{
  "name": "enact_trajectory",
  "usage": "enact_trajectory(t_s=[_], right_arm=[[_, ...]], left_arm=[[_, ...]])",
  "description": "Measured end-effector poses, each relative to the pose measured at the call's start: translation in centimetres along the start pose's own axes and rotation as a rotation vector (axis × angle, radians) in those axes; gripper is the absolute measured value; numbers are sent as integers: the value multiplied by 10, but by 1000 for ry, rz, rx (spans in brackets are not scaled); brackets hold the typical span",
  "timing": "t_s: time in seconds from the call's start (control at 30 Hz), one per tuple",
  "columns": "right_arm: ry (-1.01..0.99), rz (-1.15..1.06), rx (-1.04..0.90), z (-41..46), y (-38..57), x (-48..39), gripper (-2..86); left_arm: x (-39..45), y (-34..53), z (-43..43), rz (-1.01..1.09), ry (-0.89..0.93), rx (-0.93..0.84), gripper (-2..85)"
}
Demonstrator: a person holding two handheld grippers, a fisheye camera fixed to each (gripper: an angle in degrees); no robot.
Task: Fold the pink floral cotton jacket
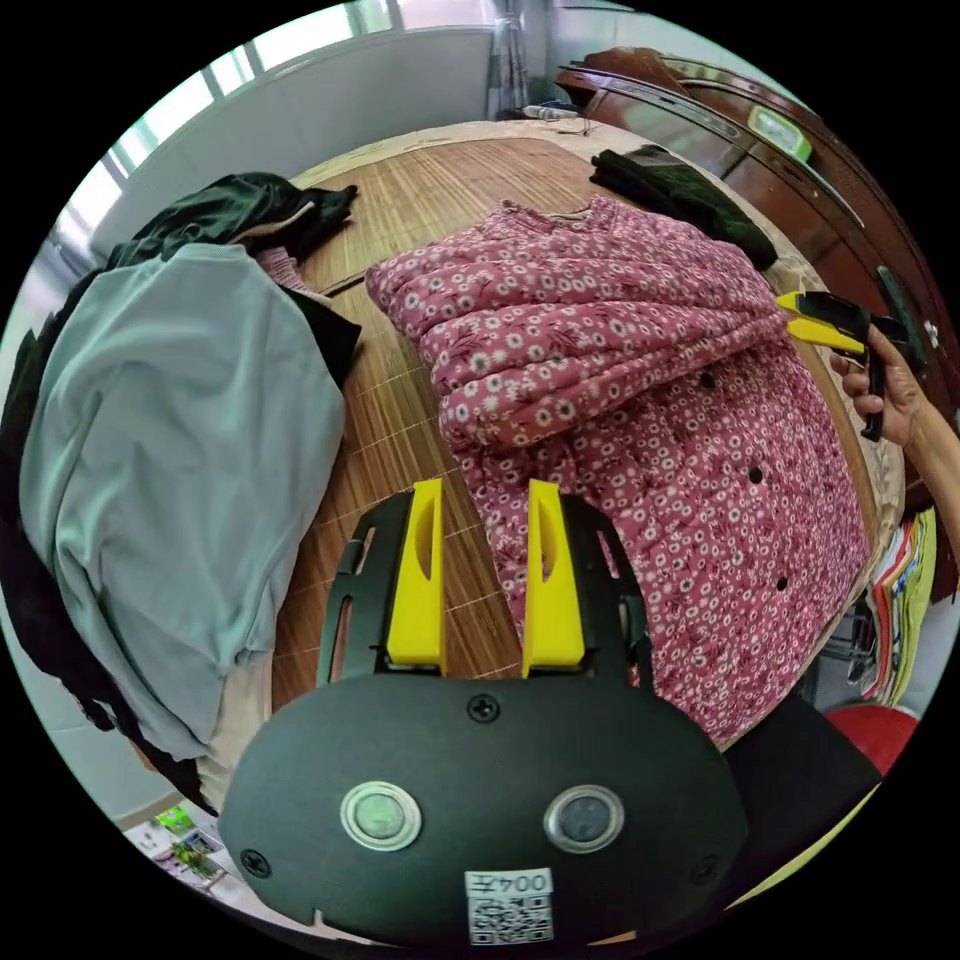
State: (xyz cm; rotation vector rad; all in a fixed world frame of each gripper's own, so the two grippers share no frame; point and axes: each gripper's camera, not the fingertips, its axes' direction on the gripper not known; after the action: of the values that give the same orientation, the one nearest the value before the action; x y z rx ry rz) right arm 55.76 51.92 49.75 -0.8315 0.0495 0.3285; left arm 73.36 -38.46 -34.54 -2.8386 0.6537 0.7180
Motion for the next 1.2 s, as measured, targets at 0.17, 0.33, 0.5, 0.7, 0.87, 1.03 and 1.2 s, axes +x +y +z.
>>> enact_trajectory(t_s=[0.17,0.33,0.5,0.7,0.87,1.03,1.2], right_arm=[[60,-13,-81,22,4,-9,77],[71,-71,-71,1,10,-39,47],[-44,-216,88,-78,22,-112,44],[150,-265,228,-114,46,-119,44],[224,-74,42,-33,61,-50,46],[303,-27,26,16,75,-28,59],[290,-28,70,2,84,-31,90]], left_arm=[[-2,-17,20,-46,47,0,122],[-2,-29,29,-53,41,13,116],[5,-41,32,-5,28,13,61],[4,-33,20,50,6,59,9],[-3,-30,28,96,-14,28,3],[-4,-36,22,156,5,1,3],[-13,-35,-30,138,4,121,4]])
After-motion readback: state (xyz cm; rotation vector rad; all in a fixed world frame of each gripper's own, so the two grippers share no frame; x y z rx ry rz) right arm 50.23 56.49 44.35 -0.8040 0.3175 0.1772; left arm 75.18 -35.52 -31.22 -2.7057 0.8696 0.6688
